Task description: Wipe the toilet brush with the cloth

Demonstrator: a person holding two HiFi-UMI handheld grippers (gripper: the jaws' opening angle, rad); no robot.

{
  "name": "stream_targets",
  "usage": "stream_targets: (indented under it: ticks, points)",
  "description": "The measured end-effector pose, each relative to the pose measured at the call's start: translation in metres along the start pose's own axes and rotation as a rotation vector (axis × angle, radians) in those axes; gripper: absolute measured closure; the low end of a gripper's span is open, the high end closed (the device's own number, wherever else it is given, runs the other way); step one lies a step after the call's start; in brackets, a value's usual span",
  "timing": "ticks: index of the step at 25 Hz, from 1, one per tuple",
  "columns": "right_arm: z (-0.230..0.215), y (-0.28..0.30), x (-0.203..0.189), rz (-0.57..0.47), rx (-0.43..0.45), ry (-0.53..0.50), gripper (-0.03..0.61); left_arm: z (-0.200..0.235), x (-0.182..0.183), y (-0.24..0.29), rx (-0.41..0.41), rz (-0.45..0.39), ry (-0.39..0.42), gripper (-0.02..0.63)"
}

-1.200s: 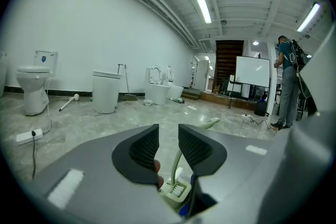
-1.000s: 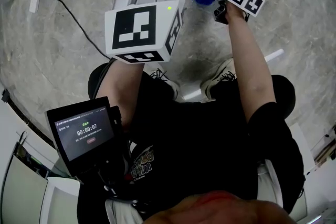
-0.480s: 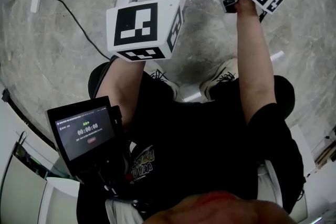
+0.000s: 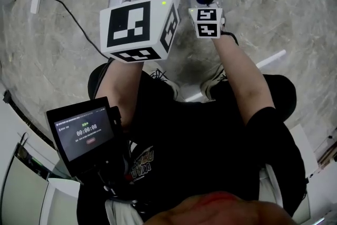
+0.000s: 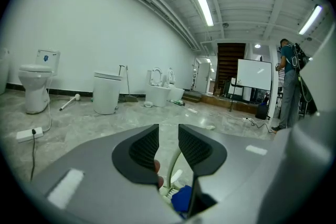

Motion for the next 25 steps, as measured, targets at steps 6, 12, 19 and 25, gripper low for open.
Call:
stream_targets:
  ticks: [6,12,19,25]
  points:
    - [0.042,0.026,-0.054,0.230,0.169,-0.105,0.471,0.004,-0.005,-0.002,0.011,0.017,0.038,0.497]
    - [0.033,0.060,-0.044,0.410,0.208,-0.030,0.471,0.007,-0.002,-0.008,0.009,0.016,0.056,0.497]
    - [0.033,0.074,-0.017,0.396,0.220,0.211,0.471,0.004,-0.008,-0.009,-0.004,0.030,0.105,0.497]
    - [0.055,0.058,0.032,0.197,0.320,0.285,0.471,0.000,-0.005,-0.008,-0.019,0.012,0.111,0.497]
Point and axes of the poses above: the fingertips, and each gripper's own axes: y forward along the fingers, z to its left, x out of its top, the point moved 8 cm from there along -y, backward along the fingers, and after that the axes turned 15 degrees about y, right-handed, at the moved point
